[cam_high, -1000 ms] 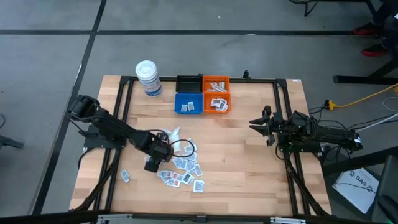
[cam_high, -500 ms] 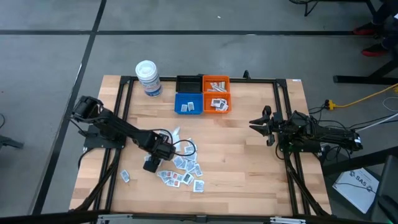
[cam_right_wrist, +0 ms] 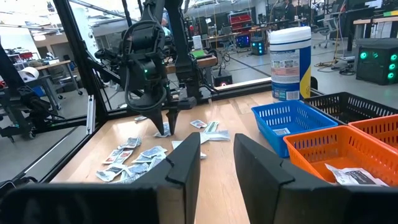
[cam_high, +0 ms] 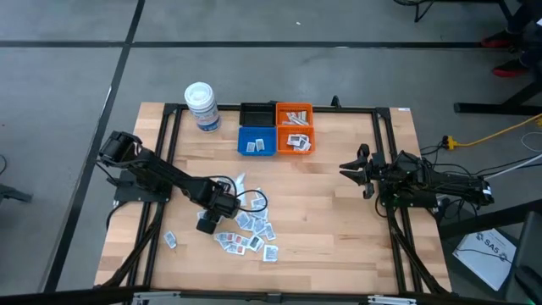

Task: Pick & Place First Aid Supplies
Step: Put the ointment pack into the blue bin

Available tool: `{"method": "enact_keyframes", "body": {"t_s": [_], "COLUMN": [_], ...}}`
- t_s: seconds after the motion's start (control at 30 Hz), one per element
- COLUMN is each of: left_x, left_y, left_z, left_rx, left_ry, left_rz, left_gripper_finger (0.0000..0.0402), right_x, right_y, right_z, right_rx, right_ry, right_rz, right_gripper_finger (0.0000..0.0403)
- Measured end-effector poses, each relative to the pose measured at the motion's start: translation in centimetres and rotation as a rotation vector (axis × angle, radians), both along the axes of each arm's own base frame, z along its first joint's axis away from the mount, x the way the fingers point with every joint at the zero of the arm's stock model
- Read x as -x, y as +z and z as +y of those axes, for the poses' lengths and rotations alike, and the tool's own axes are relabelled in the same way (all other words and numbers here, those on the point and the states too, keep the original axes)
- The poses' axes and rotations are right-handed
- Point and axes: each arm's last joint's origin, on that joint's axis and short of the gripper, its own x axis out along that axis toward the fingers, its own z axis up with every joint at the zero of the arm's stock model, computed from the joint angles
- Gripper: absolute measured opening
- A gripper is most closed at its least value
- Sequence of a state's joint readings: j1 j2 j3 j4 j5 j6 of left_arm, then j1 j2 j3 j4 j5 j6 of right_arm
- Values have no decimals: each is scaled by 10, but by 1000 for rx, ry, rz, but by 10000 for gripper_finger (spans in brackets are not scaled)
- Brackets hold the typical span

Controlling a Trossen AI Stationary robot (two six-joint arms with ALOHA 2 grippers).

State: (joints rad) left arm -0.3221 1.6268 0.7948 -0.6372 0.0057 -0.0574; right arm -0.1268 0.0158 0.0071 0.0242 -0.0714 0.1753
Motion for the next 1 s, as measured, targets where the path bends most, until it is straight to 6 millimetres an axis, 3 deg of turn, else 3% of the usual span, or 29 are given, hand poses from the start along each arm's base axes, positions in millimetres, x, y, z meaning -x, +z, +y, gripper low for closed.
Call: {"method": "enact_keyframes", "body": {"t_s": [0.37, 0.7, 1.0], "left_x": [-1, 2, 3], "left_y": [12, 38, 69], "left_z": [9, 20, 39], "left_rx": [20, 142, 187], "left_ry": [33, 73, 167], "left_rz": [-68, -144, -332], "left_gripper_finger": [8, 2, 2], "right_x": [0, 0, 0], "right_y": [0, 0, 0], "right_z": [0, 0, 0], "right_rx": [0, 0, 0], "right_ry": [0, 0, 0], "right_rz": [0, 0, 0], "right_gripper_finger": [100, 100, 100]}}
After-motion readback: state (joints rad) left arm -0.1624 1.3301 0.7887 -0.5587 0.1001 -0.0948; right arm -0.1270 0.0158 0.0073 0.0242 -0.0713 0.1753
